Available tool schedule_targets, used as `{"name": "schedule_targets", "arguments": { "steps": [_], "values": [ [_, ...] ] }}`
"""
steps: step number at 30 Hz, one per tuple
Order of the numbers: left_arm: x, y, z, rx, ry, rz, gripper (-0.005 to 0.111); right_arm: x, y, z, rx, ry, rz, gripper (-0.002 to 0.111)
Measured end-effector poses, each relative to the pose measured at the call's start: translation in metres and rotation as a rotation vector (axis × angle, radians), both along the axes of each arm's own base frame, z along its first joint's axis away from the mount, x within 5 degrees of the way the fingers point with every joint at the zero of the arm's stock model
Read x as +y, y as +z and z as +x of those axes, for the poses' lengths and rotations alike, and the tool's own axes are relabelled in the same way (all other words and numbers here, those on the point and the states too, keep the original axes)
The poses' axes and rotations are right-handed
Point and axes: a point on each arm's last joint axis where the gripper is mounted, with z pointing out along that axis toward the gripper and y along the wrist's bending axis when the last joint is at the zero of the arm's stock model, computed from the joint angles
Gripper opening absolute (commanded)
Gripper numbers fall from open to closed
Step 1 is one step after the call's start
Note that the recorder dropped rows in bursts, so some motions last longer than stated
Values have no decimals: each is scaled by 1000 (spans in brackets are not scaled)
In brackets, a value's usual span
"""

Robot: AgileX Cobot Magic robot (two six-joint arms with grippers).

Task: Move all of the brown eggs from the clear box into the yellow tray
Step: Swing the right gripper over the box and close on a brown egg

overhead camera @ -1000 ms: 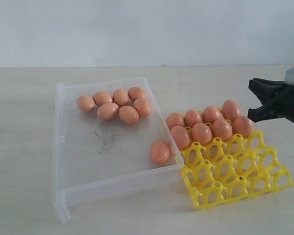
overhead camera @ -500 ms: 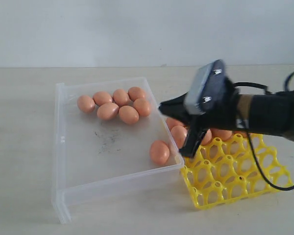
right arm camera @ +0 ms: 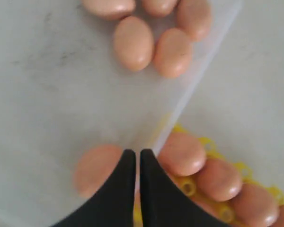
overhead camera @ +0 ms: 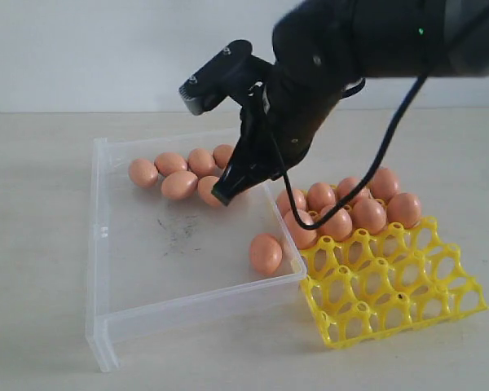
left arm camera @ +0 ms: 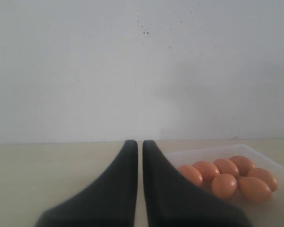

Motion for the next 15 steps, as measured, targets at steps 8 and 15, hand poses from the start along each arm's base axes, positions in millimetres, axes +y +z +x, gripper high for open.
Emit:
{"name": "schedule_targets", "arguments": {
  "steps": [8,15],
  "values": [
    [0,0,0,0,0,0,4,20,-4,-4,350,175,-11,2],
    [0,0,0,0,0,0,4,22,-18,10,311,70,-18,48]
  ]
}}
